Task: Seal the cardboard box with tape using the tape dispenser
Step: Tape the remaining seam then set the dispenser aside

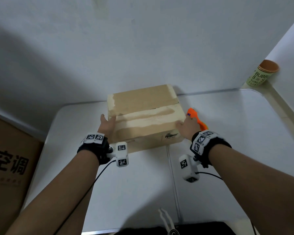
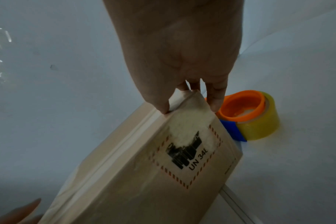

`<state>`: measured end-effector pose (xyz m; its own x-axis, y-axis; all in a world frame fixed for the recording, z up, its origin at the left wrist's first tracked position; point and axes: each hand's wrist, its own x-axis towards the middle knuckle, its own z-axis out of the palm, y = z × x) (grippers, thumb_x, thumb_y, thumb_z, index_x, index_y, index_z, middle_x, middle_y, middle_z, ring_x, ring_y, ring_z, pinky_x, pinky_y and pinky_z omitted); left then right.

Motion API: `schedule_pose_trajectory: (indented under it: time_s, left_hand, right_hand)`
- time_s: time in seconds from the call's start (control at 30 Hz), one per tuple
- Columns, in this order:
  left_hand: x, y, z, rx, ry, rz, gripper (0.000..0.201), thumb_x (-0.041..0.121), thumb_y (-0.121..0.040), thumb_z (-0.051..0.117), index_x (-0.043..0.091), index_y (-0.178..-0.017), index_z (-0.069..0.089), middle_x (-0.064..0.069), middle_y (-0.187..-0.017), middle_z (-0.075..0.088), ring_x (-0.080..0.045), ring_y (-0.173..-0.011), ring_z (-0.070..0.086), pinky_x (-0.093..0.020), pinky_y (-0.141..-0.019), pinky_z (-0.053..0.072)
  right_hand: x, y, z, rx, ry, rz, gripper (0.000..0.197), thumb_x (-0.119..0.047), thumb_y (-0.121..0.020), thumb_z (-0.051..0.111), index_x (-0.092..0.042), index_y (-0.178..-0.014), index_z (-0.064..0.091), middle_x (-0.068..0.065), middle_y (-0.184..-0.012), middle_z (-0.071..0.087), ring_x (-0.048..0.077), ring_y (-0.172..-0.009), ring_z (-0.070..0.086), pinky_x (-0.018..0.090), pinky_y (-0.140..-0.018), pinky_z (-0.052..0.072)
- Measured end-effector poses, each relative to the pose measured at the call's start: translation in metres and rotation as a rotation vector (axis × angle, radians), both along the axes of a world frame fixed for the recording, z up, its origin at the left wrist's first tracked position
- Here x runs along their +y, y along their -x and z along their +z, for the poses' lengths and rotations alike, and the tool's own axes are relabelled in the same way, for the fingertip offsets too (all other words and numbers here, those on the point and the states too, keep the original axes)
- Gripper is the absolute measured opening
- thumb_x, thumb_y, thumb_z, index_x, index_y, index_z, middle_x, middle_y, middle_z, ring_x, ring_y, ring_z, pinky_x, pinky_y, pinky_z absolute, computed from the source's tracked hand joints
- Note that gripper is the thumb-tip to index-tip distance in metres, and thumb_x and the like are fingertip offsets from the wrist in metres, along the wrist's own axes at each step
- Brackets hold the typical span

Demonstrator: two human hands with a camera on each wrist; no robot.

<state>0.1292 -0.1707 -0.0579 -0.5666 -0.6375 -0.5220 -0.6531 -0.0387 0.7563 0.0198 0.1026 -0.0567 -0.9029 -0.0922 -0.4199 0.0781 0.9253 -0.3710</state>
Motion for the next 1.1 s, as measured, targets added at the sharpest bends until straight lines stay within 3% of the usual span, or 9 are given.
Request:
schedule_pose_trajectory:
  time_s: [0.17,0.23,0.33,0.43,0.57,0.7,0.83,0.93,1.1]
  left_hand:
    - [-0.004,0.0,0.006,-0.124,0.001,-0.132,0.075,0.06,-0.083,0.04,0.012,-0.141,0.033,-0.013,-0.14,0.047,-0.037,-0.12,0.051,-0.045,-0.098,0.045]
    - [-0.007,-0.008,0.002,-0.245,-0.047,-0.231,0.071,0.061,-0.087,0.041,0.006,-0.131,0.038,-0.016,-0.133,0.049,-0.039,-0.116,0.052,-0.051,-0.101,0.044]
    - [-0.002,-0.013,-0.001,-0.154,-0.298,-0.127,0.045,0.044,-0.095,0.048,0.009,-0.122,0.042,-0.013,-0.123,0.049,-0.037,-0.108,0.055,-0.056,-0.088,0.053]
    - [0.0,0.004,0.001,-0.064,-0.267,-0.039,0.029,0.026,-0.097,0.049,0.002,-0.113,0.047,-0.014,-0.112,0.051,-0.032,-0.097,0.06,-0.047,-0.074,0.06]
    - [-0.011,0.037,-0.008,-0.077,-0.167,-0.025,0.056,0.03,-0.087,0.061,0.006,-0.132,0.038,-0.015,-0.126,0.049,-0.032,-0.105,0.055,-0.045,-0.075,0.06]
    - [-0.006,0.059,-0.005,-0.102,-0.047,-0.102,0.056,0.031,-0.091,0.055,0.004,-0.136,0.036,-0.017,-0.13,0.048,-0.038,-0.112,0.056,-0.05,-0.083,0.057]
    - [-0.008,0.073,-0.01,-0.142,-0.046,-0.057,0.056,0.038,-0.093,0.049,0.006,-0.136,0.033,-0.016,-0.13,0.047,-0.037,-0.102,0.056,-0.043,-0.064,0.061]
    - [-0.01,0.078,-0.012,-0.164,-0.076,-0.008,0.062,0.045,-0.091,0.051,0.01,-0.136,0.027,-0.012,-0.116,0.042,-0.034,-0.085,0.054,-0.049,-0.074,0.06]
    - [-0.016,0.075,-0.011,-0.218,-0.073,-0.075,0.073,0.056,-0.085,0.049,0.005,-0.135,0.034,-0.019,-0.131,0.048,-0.041,-0.105,0.056,-0.053,-0.072,0.059]
  right_hand:
    - [-0.002,0.007,0.0,-0.035,0.115,-0.056,0.069,-0.045,-0.093,0.045,0.006,-0.137,0.033,0.023,-0.117,0.061,0.039,-0.098,0.064,0.045,-0.084,0.054]
    - [-0.002,0.009,0.0,-0.081,0.121,-0.064,0.074,-0.046,-0.094,0.043,0.008,-0.142,0.025,0.023,-0.116,0.063,0.039,-0.1,0.064,0.042,-0.082,0.053]
    - [-0.006,0.013,0.0,-0.087,0.138,-0.081,0.064,-0.043,-0.097,0.039,0.01,-0.134,0.033,0.025,-0.117,0.062,0.037,-0.099,0.062,0.041,-0.08,0.049]
    - [-0.014,0.021,0.0,-0.086,0.183,-0.108,0.057,-0.039,-0.099,0.038,0.008,-0.13,0.039,0.025,-0.121,0.058,0.037,-0.106,0.059,0.039,-0.086,0.046]
    - [-0.026,0.031,0.006,-0.009,0.213,-0.14,0.07,-0.045,-0.096,0.044,0.004,-0.143,0.028,0.023,-0.138,0.045,0.037,-0.122,0.051,0.039,-0.098,0.043]
    - [-0.025,0.044,0.016,-0.047,0.16,-0.122,0.072,-0.049,-0.096,0.042,0.003,-0.143,0.027,0.022,-0.141,0.042,0.035,-0.127,0.047,0.037,-0.102,0.04]
    - [-0.021,0.058,0.014,-0.098,0.131,-0.078,0.072,-0.051,-0.092,0.045,0.001,-0.14,0.033,0.018,-0.134,0.051,0.033,-0.12,0.052,0.033,-0.097,0.043]
    - [-0.02,0.058,0.009,-0.098,0.149,-0.063,0.079,-0.051,-0.089,0.05,0.001,-0.144,0.027,0.017,-0.139,0.046,0.033,-0.123,0.05,0.033,-0.095,0.044]
    - [-0.017,0.056,0.013,-0.121,0.088,0.026,0.087,-0.055,-0.092,0.046,0.002,-0.149,0.012,0.02,-0.15,0.033,0.034,-0.134,0.04,0.038,-0.105,0.04]
